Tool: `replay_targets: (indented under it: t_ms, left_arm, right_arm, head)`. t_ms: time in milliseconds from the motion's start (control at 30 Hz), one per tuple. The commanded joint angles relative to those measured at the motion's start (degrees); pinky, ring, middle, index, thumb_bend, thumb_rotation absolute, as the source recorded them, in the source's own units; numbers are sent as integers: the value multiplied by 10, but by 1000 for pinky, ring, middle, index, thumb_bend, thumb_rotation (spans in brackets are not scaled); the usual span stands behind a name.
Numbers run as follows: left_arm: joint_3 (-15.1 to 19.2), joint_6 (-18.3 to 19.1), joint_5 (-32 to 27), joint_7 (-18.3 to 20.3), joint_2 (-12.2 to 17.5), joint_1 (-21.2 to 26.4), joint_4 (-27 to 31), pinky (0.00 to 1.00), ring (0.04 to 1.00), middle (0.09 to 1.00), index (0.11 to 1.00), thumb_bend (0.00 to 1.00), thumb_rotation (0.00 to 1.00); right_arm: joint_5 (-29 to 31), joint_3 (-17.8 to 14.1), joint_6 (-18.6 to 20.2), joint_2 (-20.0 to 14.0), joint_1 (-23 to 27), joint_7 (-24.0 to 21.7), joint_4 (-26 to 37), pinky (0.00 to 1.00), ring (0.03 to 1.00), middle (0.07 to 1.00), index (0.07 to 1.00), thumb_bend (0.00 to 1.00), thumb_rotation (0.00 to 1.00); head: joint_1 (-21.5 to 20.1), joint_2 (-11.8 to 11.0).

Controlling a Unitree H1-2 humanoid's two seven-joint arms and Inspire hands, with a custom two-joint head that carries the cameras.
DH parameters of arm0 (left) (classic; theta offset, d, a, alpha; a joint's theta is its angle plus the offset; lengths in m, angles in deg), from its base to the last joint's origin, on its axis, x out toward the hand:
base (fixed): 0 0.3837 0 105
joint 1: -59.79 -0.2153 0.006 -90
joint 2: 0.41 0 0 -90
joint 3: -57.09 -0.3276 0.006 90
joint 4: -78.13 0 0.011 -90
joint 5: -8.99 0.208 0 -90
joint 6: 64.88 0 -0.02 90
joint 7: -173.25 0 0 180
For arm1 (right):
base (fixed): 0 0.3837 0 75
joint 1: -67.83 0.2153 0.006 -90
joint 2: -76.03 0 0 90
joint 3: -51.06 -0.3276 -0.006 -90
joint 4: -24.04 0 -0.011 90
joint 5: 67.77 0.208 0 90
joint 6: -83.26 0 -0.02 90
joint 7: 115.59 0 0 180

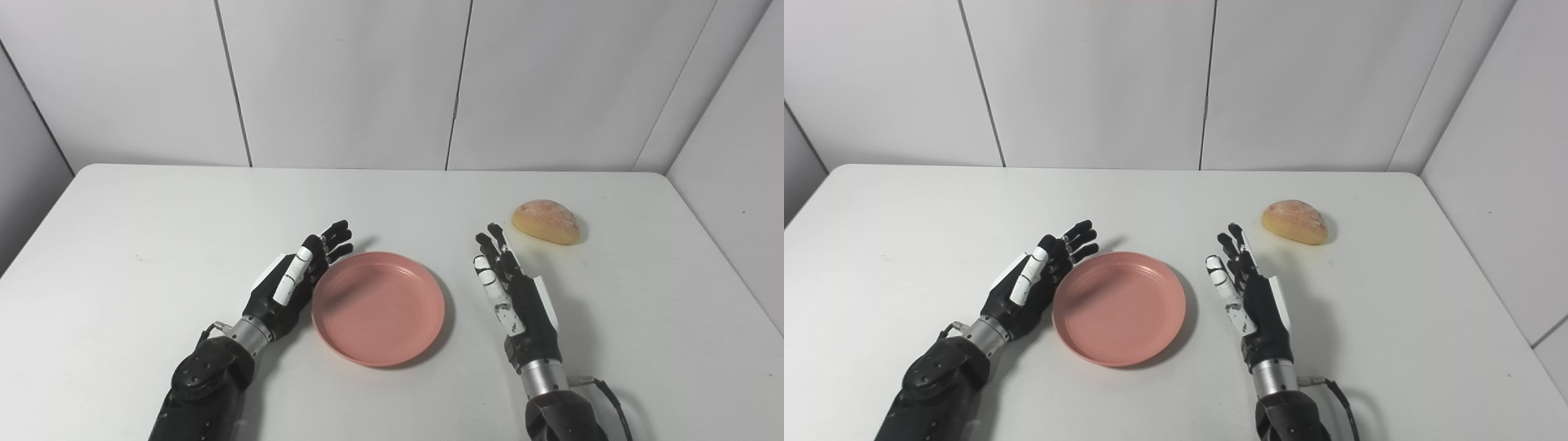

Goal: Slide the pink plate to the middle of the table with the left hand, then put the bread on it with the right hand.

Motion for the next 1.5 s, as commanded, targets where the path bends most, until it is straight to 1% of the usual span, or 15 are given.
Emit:
replay_targets:
  t_ms: [0, 167, 233, 300, 433, 533, 667, 833, 867, 933, 1033, 1167, 1300, 1367, 1467]
  left_arm:
    - [-4, 2, 4, -5, -5, 7, 17, 932, 971, 976, 925, 778, 918]
    - [-5, -31, 35, -25, -3, 6, -1, 958, 996, 998, 952, 771, 940]
    - [0, -46, 48, -45, -7, 5, -10, 993, 1000, 1000, 968, 722, 960]
    - [8, -61, 60, -69, -14, 4, -16, 998, 1000, 1000, 969, 713, 959]
    - [21, -100, 66, -101, -28, 1, -26, 1000, 1000, 1000, 974, 695, 941]
    - [26, -115, 77, -125, -38, -4, -22, 1000, 1000, 1000, 996, 673, 940]
    - [30, -117, 86, -153, -51, -12, -9, 1000, 1000, 1000, 1000, 686, 971]
    - [40, -107, 73, -174, -73, -17, 5, 1000, 1000, 1000, 1000, 668, 962]
    - [41, -110, 73, -178, -77, -18, 4, 1000, 1000, 1000, 1000, 666, 963]
    - [42, -115, 75, -182, -82, -19, 2, 1000, 1000, 1000, 1000, 664, 974]
    - [41, -117, 77, -185, -85, -20, -2, 1000, 1000, 1000, 1000, 664, 994]
    - [39, -95, 75, -185, -88, -23, 7, 1000, 1000, 1000, 1000, 671, 1000]
    - [38, -87, 71, -185, -88, -29, 16, 1000, 1000, 1000, 1000, 661, 1000]
    - [40, -88, 67, -182, -88, -28, 16, 1000, 1000, 1000, 1000, 662, 997]
    - [39, -91, 68, -183, -85, -27, 14, 1000, 1000, 1000, 1000, 664, 998]
  right_arm:
    - [-2, 0, -33, 0, 15, 1, 12, 1000, 972, 928, 966, 604, 771]
    - [0, -1, -32, -2, 14, 0, 14, 1000, 971, 925, 964, 591, 767]
    - [3, -3, -35, -4, 15, -1, 12, 1000, 969, 927, 965, 590, 766]
    - [6, -5, -37, -7, 16, -3, 11, 1000, 967, 927, 966, 591, 765]
    - [12, -10, -41, -15, 18, -5, 7, 1000, 976, 942, 978, 592, 769]
    - [16, -15, -40, -21, 20, -5, 6, 1000, 978, 948, 983, 601, 777]
    - [18, -23, -50, -31, 23, -3, 1, 1000, 974, 948, 981, 590, 780]
    - [20, -31, -57, -40, 26, -4, -6, 1000, 975, 956, 977, 603, 788]
    - [21, -34, -59, -42, 26, -5, -9, 1000, 977, 958, 978, 604, 789]
    - [22, -38, -64, -47, 26, -4, -17, 1000, 979, 959, 980, 613, 789]
    - [22, -47, -66, -52, 31, 1, -26, 1000, 977, 956, 976, 627, 792]
    - [11, -57, -73, -60, 40, 10, -34, 1000, 964, 957, 972, 610, 796]
    - [-22, -62, -78, -81, 49, 21, -26, 1000, 973, 960, 991, 607, 813]
    - [-63, -60, -74, -94, 54, 34, -21, 999, 972, 957, 996, 599, 842]
    - [-116, -56, -58, -112, 60, 46, -14, 951, 949, 951, 974, 616, 818]
  head:
    - [1, -2]
    - [3, -6]
    - [4, -7]
    - [7, -8]
    - [15, -10]
    - [16, -10]
    - [17, -11]
    - [20, -16]
    - [20, -29]
    - [20, -35]
    - [21, -35]
    - [16, -36]
    - [4, -35]
    - [1, -36]
    - [1, -38]
